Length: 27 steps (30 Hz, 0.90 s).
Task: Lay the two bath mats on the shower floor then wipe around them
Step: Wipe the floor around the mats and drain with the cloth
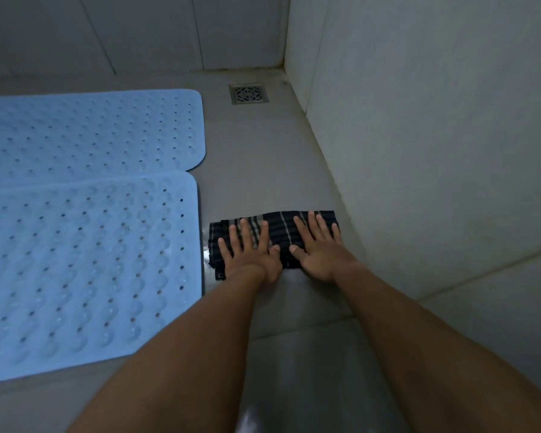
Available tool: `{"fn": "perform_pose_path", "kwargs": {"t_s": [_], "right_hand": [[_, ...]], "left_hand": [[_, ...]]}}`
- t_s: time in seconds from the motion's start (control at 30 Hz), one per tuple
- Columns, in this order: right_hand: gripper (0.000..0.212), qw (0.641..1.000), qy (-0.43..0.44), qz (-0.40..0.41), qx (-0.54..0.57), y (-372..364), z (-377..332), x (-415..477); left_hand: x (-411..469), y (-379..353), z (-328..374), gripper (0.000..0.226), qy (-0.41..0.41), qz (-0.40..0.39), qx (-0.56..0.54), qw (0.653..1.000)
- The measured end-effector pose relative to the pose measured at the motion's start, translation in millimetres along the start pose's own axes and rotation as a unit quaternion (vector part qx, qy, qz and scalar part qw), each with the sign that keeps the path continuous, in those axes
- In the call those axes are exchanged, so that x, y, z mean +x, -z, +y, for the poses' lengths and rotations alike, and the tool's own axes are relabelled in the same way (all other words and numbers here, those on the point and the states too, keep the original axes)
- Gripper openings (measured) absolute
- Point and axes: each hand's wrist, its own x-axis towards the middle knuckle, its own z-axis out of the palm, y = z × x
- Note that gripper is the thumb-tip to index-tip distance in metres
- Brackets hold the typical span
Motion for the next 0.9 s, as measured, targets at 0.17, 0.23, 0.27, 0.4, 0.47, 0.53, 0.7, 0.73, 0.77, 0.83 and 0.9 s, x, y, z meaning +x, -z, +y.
{"fn": "perform_pose_path", "kwargs": {"t_s": [0.17, 0.23, 0.27, 0.4, 0.47, 0.53, 0.7, 0.73, 0.77, 0.83, 0.9], "right_hand": [[0.07, 1.0, 0.011, -0.015, 0.002, -10.5, 0.3, -36.7], [0.07, 0.999, 0.03, -0.018, -0.007, -10.1, 0.8, -46.3], [0.07, 0.999, 0.041, -0.015, -0.014, -9.7, 1.6, -50.7], [0.075, 0.997, 0.066, 0.002, -0.051, -7.9, 4.2, -64.8], [0.081, 0.995, 0.071, -0.015, -0.068, -3.7, 4.4, -68.7], [0.086, 0.992, 0.073, -0.036, -0.095, 2.0, 6.1, -71.5], [0.091, 0.986, 0.076, -0.078, -0.129, 3.1, 3.0, -77.4], [0.091, 0.985, 0.076, -0.084, -0.129, 3.0, 1.5, -78.6], [0.091, 0.985, 0.076, -0.087, -0.13, 3.5, 0.7, -79.7], [0.086, 0.983, 0.079, -0.074, -0.15, 3.0, -0.3, -81.3], [0.075, 0.976, 0.087, -0.033, -0.195, -0.7, -4.2, -81.4]], "left_hand": [[-37.3, -24.0, -0.6, 0.063, 0.004, -0.003, 0.003, 1.0], [-46.5, -30.6, -1.3, 0.064, 0.006, -0.001, 0.006, 1.0], [-49.3, -32.6, -1.7, 0.064, 0.005, 0.002, 0.01, 1.0], [-55.5, -32.5, -5.7, 0.068, -0.009, 0.025, 0.015, 1.0], [-58.6, -29.6, -11.2, 0.072, -0.029, 0.023, 0.023, 0.999], [-60.3, -26.3, -20.0, 0.078, -0.055, 0.017, 0.051, 0.997], [-66.2, -20.0, -39.6, 0.094, -0.123, 0.0, 0.158, 0.98], [-66.7, -18.7, -40.1, 0.094, -0.13, -0.002, 0.175, 0.976], [-65.7, -17.1, -39.2, 0.093, -0.131, -0.003, 0.193, 0.972], [-61.2, -14.3, -33.8, 0.089, -0.125, -0.003, 0.235, 0.964], [-61.8, -10.5, -26.8, 0.072, -0.121, 0.011, 0.254, 0.96]]}}
